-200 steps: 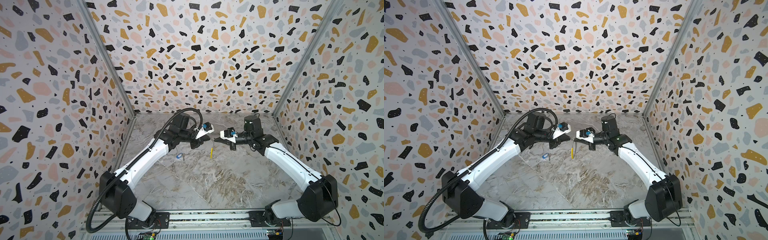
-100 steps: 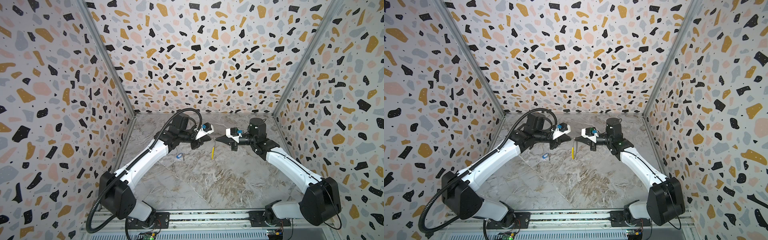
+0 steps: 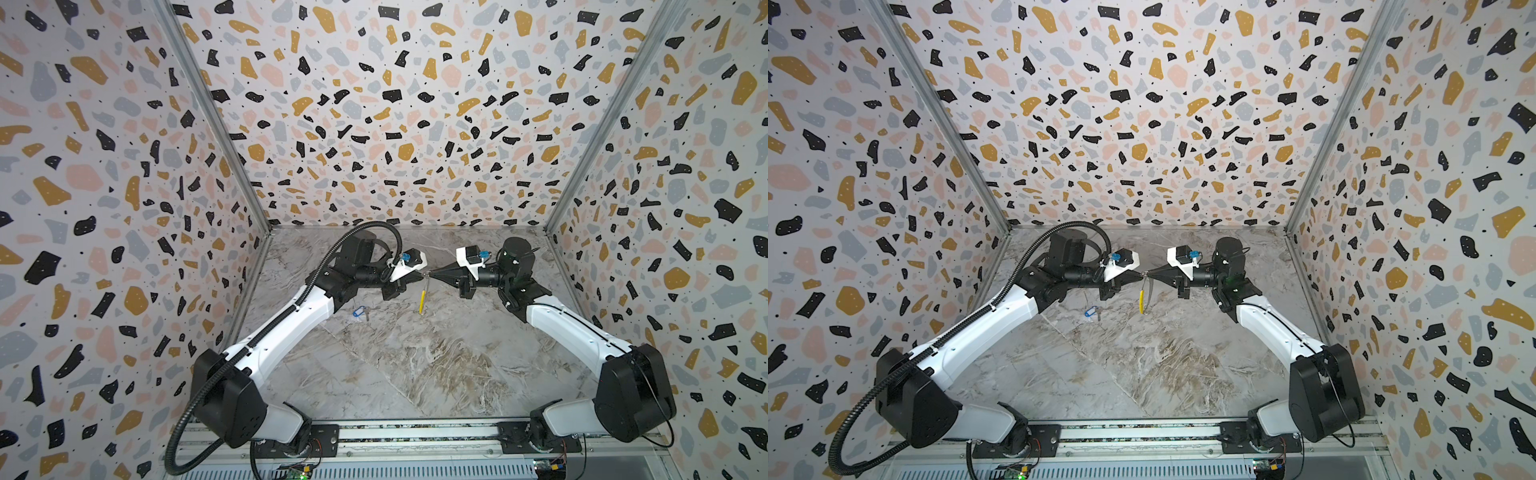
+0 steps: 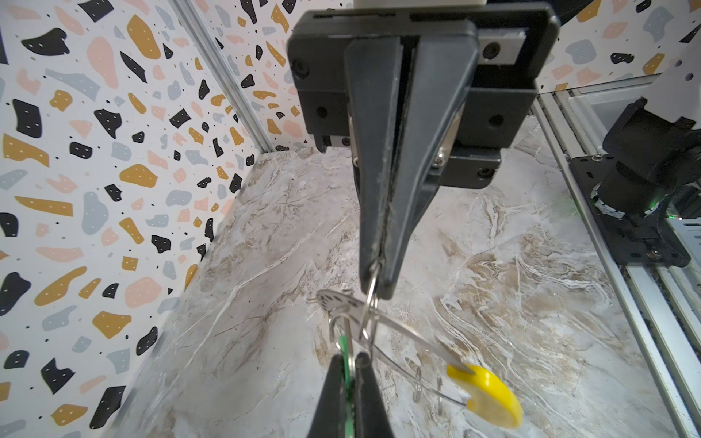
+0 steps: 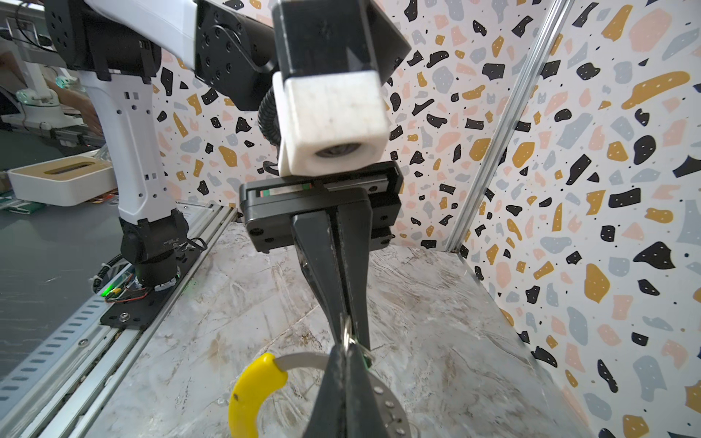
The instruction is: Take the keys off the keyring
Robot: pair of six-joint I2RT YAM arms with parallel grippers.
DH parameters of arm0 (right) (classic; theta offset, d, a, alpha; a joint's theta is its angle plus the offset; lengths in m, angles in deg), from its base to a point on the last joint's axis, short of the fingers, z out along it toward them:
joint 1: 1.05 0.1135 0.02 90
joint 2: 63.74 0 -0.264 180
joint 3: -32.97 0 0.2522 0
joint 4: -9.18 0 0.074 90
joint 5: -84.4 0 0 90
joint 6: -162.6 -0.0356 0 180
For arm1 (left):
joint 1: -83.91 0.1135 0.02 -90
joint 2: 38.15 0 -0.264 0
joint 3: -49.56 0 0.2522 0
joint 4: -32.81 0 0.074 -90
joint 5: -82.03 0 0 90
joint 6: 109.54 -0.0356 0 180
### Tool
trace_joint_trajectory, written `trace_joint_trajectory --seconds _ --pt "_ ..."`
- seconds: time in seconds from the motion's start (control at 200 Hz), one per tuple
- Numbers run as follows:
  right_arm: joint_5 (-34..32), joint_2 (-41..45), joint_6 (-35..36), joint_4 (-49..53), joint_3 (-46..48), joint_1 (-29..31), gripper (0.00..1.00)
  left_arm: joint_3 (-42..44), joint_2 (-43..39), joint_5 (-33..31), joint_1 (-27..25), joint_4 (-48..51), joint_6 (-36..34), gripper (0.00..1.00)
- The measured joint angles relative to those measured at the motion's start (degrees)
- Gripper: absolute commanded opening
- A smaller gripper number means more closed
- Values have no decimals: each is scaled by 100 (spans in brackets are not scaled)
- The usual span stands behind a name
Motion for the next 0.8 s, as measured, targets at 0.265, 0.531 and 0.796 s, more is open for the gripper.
trace_joint_trajectory --seconds 0.265,0.531,0.796 --pt "203 -94 -227 -317 0 -50 0 411 -424 -487 9 -382 37 35" --pt "260 -142 -267 -372 0 -96 0 514 -769 -431 -92 -920 216 27" --pt "319 -144 -289 -378 -2 -96 0 579 -741 -417 -286 -1086 415 28"
